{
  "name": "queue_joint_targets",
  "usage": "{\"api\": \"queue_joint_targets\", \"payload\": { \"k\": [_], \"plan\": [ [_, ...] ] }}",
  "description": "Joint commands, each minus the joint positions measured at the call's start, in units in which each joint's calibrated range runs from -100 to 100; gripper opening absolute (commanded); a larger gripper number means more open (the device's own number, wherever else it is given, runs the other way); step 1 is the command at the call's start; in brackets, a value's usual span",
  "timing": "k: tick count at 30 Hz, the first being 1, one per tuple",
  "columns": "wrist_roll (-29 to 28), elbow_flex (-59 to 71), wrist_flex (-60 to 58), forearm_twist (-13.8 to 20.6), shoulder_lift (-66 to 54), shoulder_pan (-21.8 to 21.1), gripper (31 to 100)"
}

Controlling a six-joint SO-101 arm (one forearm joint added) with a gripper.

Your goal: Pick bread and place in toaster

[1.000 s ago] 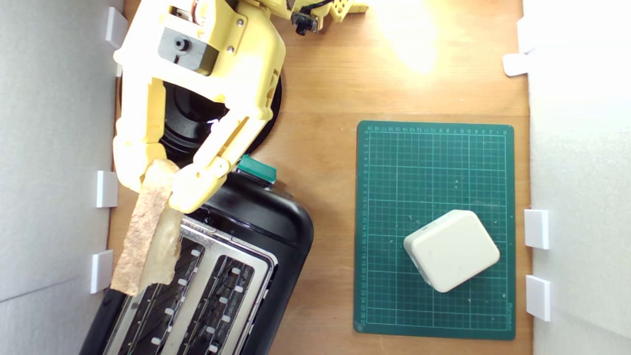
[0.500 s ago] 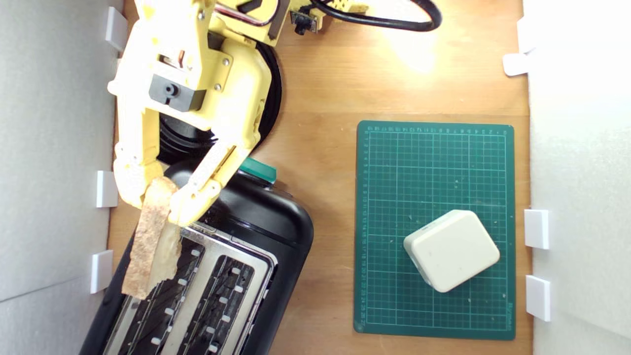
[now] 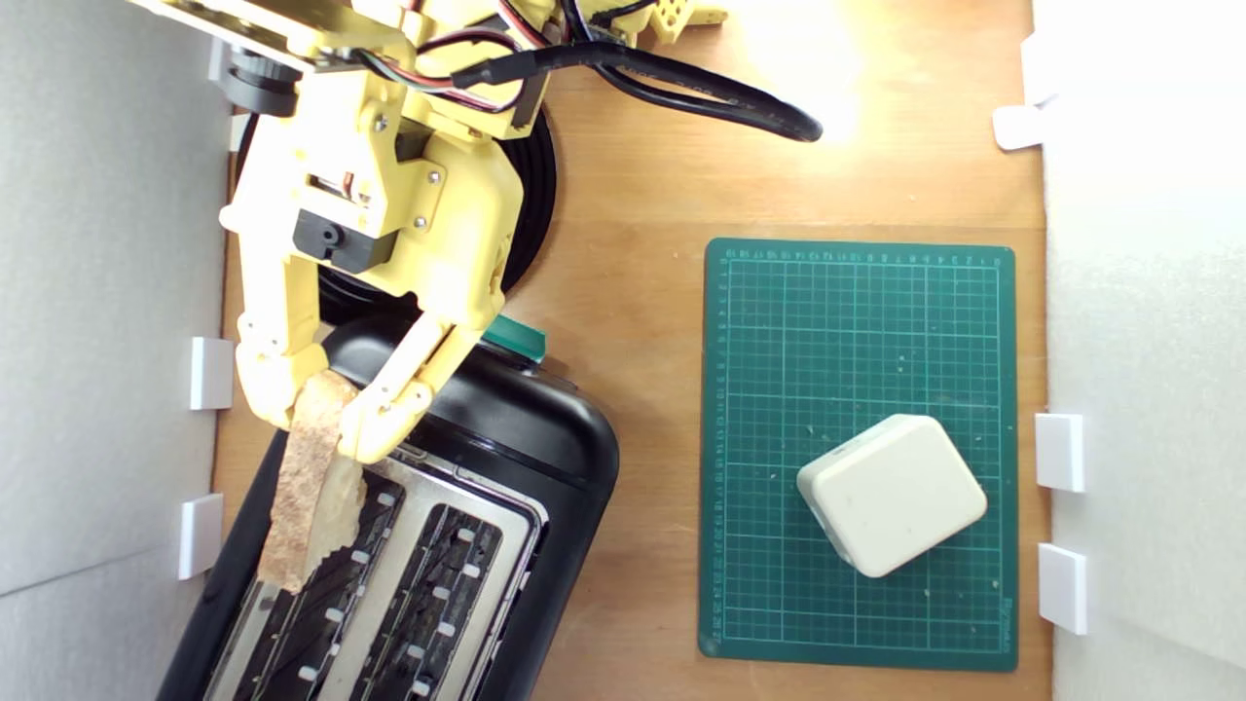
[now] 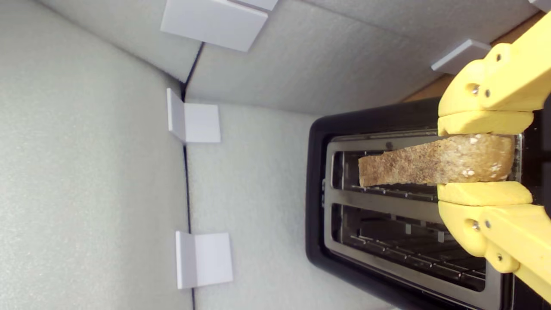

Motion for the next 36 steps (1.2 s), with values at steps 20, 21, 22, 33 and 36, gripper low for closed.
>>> {"api": "queue_joint_targets", "payload": {
  "k": [20,21,22,33,36],
  "plan": [
    [0.27,-3.96,-1.07,-0.19,1.62,-0.24,57.1],
    [0.27,-3.96,-1.07,-0.19,1.95,-0.24,57.1],
    [0.27,-3.96,-1.07,-0.19,2.2,-0.24,57.1],
    [0.22,-3.96,-1.16,-0.19,2.78,-1.36,57.1],
    [0.22,-4.05,-1.16,-0.19,4.03,-1.36,57.1]
  ]
}}
